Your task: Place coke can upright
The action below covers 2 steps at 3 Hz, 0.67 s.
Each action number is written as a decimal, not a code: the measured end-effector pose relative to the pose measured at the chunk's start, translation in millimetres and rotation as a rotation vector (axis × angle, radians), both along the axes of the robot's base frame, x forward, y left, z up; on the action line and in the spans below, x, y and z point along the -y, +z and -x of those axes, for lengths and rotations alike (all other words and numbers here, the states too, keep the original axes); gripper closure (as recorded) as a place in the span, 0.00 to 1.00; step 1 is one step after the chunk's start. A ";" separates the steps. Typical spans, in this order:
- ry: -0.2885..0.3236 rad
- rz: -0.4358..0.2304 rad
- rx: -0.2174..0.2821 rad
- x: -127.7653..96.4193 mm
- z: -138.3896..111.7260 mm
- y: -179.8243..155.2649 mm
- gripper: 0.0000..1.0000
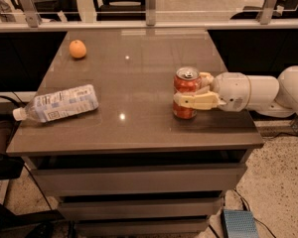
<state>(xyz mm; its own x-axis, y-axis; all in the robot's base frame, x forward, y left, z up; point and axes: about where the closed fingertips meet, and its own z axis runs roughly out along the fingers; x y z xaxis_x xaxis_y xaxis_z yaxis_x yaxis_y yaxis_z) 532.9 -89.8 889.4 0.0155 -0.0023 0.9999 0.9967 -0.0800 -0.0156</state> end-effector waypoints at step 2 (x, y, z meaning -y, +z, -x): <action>0.019 -0.002 0.008 6.6 7.2 -13.0 0.59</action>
Offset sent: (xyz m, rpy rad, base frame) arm -0.0110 -0.0156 -0.0216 -0.0127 -0.1829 0.0284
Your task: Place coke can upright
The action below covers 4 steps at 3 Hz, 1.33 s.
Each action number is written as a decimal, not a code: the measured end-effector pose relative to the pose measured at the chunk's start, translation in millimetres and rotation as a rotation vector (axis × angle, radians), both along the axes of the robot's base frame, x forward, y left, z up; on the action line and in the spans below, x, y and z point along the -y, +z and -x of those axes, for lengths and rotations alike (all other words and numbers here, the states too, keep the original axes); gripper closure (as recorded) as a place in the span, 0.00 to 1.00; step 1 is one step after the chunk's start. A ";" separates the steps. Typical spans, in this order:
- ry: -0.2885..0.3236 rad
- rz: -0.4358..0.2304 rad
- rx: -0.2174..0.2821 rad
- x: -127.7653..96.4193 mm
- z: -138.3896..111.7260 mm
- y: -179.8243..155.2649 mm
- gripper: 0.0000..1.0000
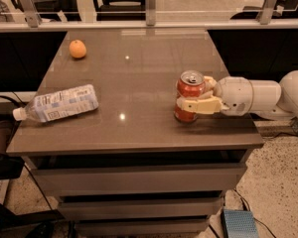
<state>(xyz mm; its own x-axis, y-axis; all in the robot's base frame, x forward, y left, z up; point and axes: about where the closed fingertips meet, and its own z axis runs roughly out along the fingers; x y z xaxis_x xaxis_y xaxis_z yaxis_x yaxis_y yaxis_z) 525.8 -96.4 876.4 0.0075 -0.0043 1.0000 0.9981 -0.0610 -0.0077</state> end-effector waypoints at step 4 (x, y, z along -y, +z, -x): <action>0.009 0.027 0.032 6.8 2.9 4.0 0.00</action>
Offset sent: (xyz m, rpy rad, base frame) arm -0.0056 -0.0092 -0.0096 -0.0055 -0.1591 0.0141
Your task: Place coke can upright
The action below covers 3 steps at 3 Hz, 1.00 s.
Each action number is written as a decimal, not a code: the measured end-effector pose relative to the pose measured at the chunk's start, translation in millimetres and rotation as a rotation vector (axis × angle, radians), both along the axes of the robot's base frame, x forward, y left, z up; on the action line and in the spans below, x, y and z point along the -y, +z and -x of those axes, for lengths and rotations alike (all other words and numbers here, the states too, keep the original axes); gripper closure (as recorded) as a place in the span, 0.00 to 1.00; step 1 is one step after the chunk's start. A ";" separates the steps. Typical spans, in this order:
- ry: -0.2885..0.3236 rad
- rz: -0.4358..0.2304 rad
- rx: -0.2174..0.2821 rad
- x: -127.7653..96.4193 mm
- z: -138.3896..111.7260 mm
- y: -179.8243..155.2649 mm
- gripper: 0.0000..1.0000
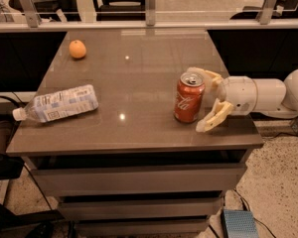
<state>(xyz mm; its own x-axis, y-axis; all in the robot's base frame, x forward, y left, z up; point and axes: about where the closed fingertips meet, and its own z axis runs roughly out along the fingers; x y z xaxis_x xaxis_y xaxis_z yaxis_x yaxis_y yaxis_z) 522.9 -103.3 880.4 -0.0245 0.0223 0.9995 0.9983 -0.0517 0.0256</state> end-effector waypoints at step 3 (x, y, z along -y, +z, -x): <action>-0.123 0.072 -0.012 71.7 29.1 32.7 0.00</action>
Offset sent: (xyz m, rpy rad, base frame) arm -0.0539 -0.1382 0.0512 -0.1317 -0.1873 -0.2269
